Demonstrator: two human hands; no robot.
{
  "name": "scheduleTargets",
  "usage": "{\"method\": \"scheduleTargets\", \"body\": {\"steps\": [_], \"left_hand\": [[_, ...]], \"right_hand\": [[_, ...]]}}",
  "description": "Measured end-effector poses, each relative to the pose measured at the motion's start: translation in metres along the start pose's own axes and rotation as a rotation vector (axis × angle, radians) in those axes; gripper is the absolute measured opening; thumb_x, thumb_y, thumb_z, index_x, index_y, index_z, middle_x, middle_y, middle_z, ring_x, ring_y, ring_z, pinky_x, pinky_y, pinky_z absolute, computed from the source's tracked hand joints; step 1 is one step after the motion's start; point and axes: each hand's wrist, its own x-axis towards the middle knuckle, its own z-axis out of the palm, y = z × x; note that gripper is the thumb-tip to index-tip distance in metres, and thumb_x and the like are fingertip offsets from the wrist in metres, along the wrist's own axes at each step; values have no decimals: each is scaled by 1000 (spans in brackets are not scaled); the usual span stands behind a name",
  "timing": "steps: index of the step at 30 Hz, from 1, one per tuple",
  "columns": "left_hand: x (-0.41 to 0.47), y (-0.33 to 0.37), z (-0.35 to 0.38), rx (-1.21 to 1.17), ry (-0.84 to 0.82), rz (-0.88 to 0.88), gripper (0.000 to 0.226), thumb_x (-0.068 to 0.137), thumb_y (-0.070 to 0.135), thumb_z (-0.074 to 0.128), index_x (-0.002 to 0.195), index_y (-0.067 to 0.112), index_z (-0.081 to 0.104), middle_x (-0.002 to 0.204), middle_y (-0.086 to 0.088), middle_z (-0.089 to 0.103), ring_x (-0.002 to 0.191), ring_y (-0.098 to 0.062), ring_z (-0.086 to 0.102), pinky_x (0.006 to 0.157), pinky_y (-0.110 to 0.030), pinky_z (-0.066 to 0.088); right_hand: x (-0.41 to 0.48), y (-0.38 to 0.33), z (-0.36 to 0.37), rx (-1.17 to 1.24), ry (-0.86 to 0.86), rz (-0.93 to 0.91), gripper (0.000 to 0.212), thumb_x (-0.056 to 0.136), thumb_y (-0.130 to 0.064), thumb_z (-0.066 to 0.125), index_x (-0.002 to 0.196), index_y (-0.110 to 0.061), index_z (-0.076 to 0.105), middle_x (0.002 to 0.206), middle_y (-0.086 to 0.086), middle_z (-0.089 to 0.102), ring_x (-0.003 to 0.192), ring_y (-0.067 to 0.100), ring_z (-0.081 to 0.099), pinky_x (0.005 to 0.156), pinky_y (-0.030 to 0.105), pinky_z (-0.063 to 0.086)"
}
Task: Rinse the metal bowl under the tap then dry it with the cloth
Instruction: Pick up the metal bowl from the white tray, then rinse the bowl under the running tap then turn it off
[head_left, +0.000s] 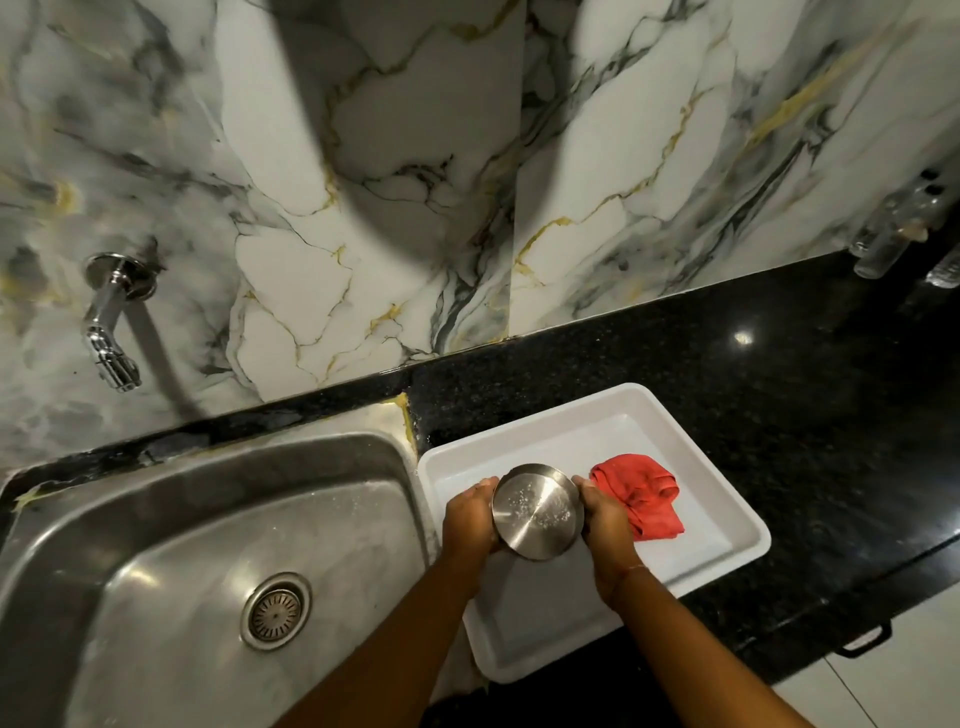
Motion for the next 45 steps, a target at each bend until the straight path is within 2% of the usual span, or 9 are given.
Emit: {"method": "scheduleTargets", "body": {"steps": [6,7,8,14,23,29,34,38,45], "left_hand": [[-8,26,-32,45,-67,125,25,98,21,59,118,19,74,117,-9,75,110,-31,68,61,-38,64],[-11,32,-40,46,-60,154,27,99,19,58,122,17,71,119,-10,73,109,-31,68,59,-37,64],[-15,40,-49,53,-60,177,28,99,18,58,124,15,70,119,-11,73,107,-30,69,59,-36,65],[-38,78,-105,29,-51,243,23,100,16,57,117,19,72,95,-1,75,80,-13,70,59,-36,65],[-55,96,-184,-62,42,269,21,99,16,57,110,23,73,94,3,78,82,-13,74,63,-39,65],[-49,104,-245,51,157,373,20,97,12,61,112,12,76,91,1,78,76,-4,72,61,-16,55],[-40,117,-299,259,196,390,22,93,8,66,88,21,82,97,-8,81,93,-19,76,83,-23,60],[-25,140,-333,369,184,305,17,93,10,64,92,8,81,104,-20,79,103,-33,73,97,-42,57],[3,208,-362,542,610,502,60,82,51,73,128,14,67,121,-9,75,109,-25,70,99,-47,55]], "right_hand": [[-18,-35,18,-86,-75,-105,29,76,-26,56,83,1,65,81,16,58,87,17,37,75,43,39],[-23,-42,23,-94,-76,-138,37,81,-21,56,94,12,66,89,24,68,86,37,63,80,50,47],[-27,-48,29,-94,-74,-165,36,87,-14,56,107,13,65,102,32,71,115,51,53,90,58,50],[-45,-62,70,11,-95,-194,27,94,4,59,119,-1,69,101,11,76,91,19,73,88,25,60],[-77,-38,163,310,-296,88,27,100,-26,56,112,-9,72,112,14,75,94,20,71,85,37,55],[-107,-16,236,369,-565,413,56,88,-52,61,125,-10,66,118,20,73,110,32,65,91,49,53],[-100,6,281,366,-700,417,117,34,-19,106,134,-13,45,119,-9,68,104,-7,66,85,10,55],[-82,20,316,487,-753,692,75,80,-55,67,140,-12,52,143,25,54,132,43,49,99,62,48],[-47,35,383,579,-801,818,84,78,-71,56,139,-13,56,139,27,58,131,46,48,108,60,38]]}}
